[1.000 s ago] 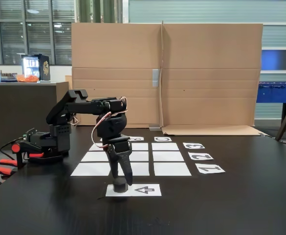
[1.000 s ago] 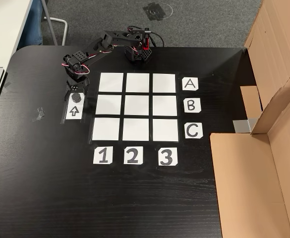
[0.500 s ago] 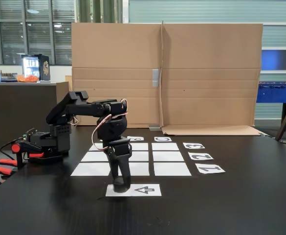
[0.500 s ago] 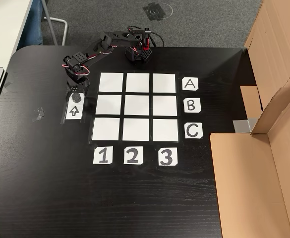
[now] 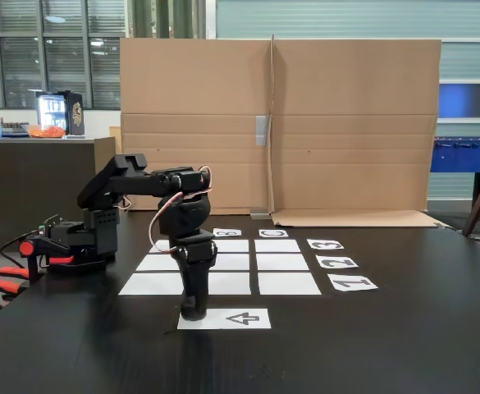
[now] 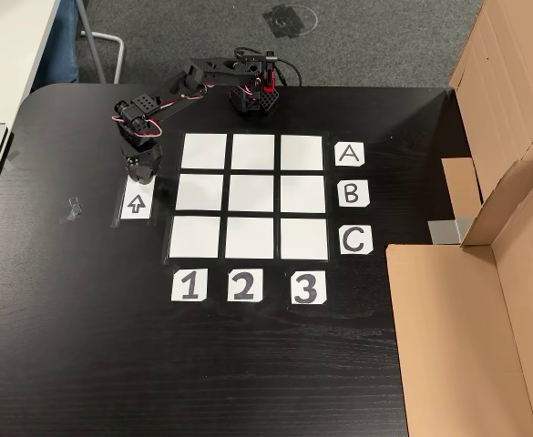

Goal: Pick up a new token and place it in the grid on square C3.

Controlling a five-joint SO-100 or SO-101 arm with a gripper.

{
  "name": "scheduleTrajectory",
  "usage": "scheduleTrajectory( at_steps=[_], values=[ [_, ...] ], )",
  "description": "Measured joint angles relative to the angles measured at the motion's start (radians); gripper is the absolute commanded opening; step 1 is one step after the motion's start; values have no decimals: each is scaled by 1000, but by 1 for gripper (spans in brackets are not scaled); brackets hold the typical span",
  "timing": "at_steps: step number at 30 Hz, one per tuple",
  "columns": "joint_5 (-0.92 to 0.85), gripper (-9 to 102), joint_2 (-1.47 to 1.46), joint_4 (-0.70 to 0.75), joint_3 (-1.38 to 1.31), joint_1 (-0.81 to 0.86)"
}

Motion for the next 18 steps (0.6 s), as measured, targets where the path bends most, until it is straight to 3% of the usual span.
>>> scheduleTrajectory(
  at_steps=[18],
  values=[
    [-21,-1,133,15,11,-37]
  ],
)
